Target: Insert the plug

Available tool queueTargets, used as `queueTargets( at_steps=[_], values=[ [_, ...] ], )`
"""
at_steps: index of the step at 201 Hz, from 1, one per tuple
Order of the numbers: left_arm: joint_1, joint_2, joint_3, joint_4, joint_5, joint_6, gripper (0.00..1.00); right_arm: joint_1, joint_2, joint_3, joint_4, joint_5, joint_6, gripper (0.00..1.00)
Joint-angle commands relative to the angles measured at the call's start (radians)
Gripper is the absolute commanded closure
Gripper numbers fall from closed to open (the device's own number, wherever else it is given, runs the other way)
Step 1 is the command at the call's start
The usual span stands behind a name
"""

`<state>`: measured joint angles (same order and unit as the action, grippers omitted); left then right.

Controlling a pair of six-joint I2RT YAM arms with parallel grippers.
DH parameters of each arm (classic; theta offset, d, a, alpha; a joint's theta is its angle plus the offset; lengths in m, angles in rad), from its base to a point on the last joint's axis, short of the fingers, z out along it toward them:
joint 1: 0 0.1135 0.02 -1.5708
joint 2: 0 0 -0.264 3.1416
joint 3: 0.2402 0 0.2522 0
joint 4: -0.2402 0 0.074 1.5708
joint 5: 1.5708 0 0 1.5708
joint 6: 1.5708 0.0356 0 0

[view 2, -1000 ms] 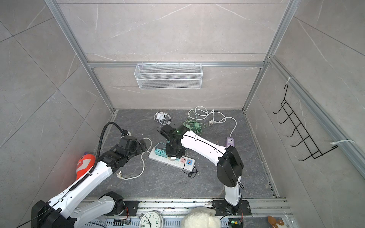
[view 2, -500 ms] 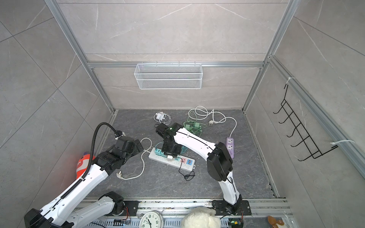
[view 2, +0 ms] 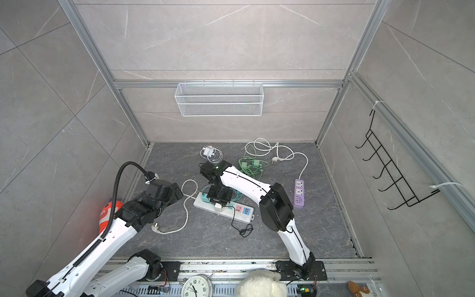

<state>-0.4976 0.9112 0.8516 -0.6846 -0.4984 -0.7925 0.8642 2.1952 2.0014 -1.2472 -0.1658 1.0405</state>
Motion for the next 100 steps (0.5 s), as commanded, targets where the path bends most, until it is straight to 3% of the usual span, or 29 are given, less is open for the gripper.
queueTargets(
  at_steps=[1, 59, 100],
  values=[
    [0.003, -0.002, 0.019, -0.019, -0.042, -0.008, 0.0, -0.011, 0.016, 0.062, -0.062, 0.0, 0.026, 1.0],
    [0.004, 0.008, 0.02, -0.015, -0.041, -0.006, 0.0, -0.03, 0.024, 0.076, -0.101, -0.015, 0.021, 1.0],
    [0.008, 0.011, 0.014, -0.012, -0.047, -0.007, 0.0, -0.028, -0.006, -0.016, -0.04, -0.048, 0.055, 1.0]
  ],
)
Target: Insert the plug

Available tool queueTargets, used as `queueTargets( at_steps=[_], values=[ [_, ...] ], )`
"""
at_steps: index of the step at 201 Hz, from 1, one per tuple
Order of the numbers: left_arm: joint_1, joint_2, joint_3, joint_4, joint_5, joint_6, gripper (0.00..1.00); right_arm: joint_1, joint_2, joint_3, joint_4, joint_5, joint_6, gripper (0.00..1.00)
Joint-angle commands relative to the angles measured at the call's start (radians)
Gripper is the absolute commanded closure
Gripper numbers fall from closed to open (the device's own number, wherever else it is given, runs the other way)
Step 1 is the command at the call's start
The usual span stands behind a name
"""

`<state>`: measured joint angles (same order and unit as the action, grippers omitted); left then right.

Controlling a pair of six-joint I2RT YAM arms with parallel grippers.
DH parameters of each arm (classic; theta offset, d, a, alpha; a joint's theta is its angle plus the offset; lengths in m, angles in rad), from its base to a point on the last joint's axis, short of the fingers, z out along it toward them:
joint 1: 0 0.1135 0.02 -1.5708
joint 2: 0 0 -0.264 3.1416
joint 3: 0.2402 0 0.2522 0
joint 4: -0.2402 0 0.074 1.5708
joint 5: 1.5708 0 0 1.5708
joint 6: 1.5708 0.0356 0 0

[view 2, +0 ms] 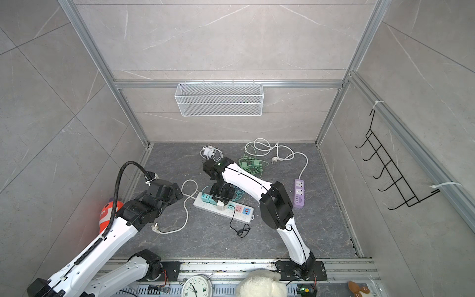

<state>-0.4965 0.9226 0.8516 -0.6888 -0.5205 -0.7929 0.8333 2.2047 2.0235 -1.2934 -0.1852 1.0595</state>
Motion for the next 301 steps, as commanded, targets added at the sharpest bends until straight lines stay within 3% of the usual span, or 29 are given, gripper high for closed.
queueTargets(
  at_steps=[1, 51, 97, 157, 301],
  values=[
    [0.008, -0.001, 0.014, -0.008, -0.024, -0.007, 0.0, 0.003, -0.015, -0.038, 0.006, -0.028, 0.036, 1.0],
    [0.008, -0.002, 0.008, -0.001, -0.015, -0.006, 0.0, 0.004, 0.005, -0.023, 0.021, -0.026, 0.04, 1.0],
    [0.008, -0.019, 0.003, -0.002, -0.021, -0.001, 0.0, 0.001, 0.057, 0.091, -0.032, -0.003, 0.022, 1.0],
    [0.011, -0.026, -0.006, 0.004, -0.029, 0.004, 0.0, 0.001, 0.042, 0.04, -0.033, 0.007, 0.011, 1.0],
    [0.012, -0.023, -0.011, 0.021, -0.018, 0.009, 0.0, -0.006, 0.032, 0.1, -0.09, 0.068, -0.008, 1.0]
  ],
)
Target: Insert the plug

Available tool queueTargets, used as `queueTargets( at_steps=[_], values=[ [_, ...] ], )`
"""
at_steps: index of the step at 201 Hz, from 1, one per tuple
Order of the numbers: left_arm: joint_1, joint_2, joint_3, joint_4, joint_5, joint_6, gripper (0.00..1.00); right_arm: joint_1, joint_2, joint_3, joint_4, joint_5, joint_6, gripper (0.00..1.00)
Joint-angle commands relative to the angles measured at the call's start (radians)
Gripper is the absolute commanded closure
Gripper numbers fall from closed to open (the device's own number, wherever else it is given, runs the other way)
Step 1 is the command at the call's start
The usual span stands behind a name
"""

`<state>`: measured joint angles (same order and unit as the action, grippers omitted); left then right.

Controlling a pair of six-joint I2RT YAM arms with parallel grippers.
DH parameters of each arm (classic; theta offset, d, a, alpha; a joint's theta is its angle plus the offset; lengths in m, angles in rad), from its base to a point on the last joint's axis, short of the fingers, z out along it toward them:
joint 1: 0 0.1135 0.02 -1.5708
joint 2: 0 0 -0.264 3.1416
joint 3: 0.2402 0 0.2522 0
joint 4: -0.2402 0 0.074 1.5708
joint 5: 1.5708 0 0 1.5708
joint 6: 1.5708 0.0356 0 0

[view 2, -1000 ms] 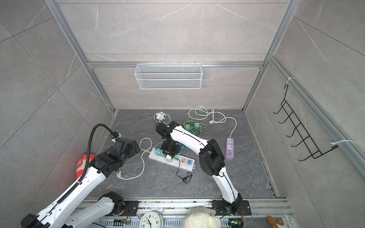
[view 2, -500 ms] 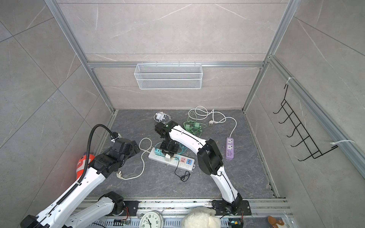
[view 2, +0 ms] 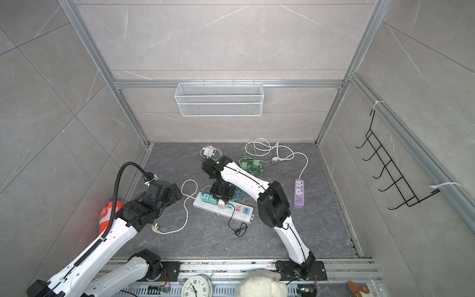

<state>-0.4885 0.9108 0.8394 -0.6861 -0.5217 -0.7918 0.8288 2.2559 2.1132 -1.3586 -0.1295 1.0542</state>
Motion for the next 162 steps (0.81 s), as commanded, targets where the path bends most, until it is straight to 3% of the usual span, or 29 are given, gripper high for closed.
queueTargets(
  at_steps=[1, 162],
  values=[
    [0.005, -0.011, 0.001, 0.018, -0.017, 0.009, 0.0, -0.001, -0.019, 0.01, -0.024, 0.011, -0.002, 1.0],
    [0.028, -0.026, -0.014, 0.013, -0.012, 0.019, 0.0, 0.012, 0.024, -0.034, 0.047, -0.019, 0.035, 1.0]
  ],
)
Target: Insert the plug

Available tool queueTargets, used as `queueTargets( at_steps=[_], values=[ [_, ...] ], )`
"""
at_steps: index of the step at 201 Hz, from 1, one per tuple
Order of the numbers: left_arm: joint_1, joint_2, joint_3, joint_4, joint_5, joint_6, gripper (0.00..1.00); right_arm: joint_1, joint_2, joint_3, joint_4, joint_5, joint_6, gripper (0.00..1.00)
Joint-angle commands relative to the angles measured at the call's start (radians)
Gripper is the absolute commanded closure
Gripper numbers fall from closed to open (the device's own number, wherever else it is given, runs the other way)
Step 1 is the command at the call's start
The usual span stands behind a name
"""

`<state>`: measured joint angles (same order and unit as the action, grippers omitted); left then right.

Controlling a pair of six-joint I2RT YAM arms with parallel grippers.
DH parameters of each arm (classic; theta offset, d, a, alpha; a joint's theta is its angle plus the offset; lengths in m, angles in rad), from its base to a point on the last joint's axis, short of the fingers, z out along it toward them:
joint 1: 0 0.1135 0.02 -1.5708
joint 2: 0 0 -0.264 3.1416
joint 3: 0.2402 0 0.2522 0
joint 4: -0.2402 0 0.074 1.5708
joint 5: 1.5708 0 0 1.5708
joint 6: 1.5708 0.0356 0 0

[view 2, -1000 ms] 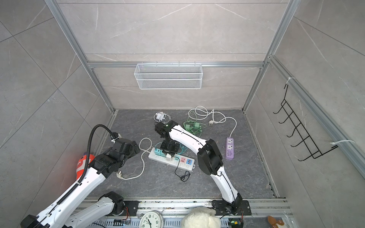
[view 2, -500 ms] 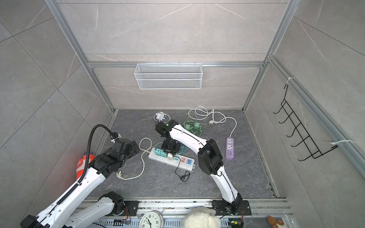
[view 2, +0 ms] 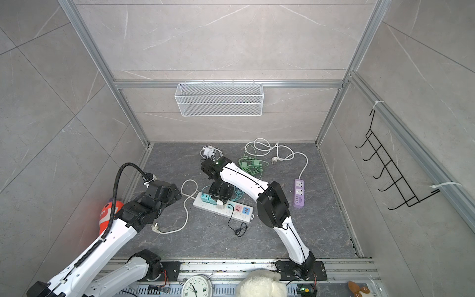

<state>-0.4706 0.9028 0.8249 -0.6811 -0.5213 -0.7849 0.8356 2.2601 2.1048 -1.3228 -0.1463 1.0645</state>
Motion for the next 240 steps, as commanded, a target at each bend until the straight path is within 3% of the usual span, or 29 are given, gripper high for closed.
queueTargets(
  at_steps=[1, 63, 121, 183, 208, 240],
  values=[
    [0.01, -0.018, 0.0, 0.008, -0.013, 0.011, 0.0, 0.004, 0.019, -0.027, 0.012, -0.002, 0.025, 1.0],
    [0.018, -0.021, -0.001, 0.003, -0.009, 0.007, 0.0, 0.012, 0.011, -0.086, 0.057, -0.019, 0.05, 1.0],
    [0.03, -0.026, -0.076, 0.059, 0.023, 0.022, 0.01, 0.043, 0.017, -0.053, -0.037, 0.046, 0.04, 1.0],
    [0.041, 0.116, -0.155, 0.213, 0.129, 0.054, 0.03, 0.044, -0.028, -0.112, -0.003, 0.054, 0.034, 1.0],
    [0.041, 0.142, -0.156, 0.213, 0.129, 0.046, 0.03, 0.043, 0.04, -0.036, -0.019, 0.054, 0.024, 1.0],
    [0.042, 0.071, -0.164, 0.172, 0.109, 0.038, 0.02, 0.043, 0.125, 0.081, -0.072, 0.054, 0.01, 1.0]
  ],
)
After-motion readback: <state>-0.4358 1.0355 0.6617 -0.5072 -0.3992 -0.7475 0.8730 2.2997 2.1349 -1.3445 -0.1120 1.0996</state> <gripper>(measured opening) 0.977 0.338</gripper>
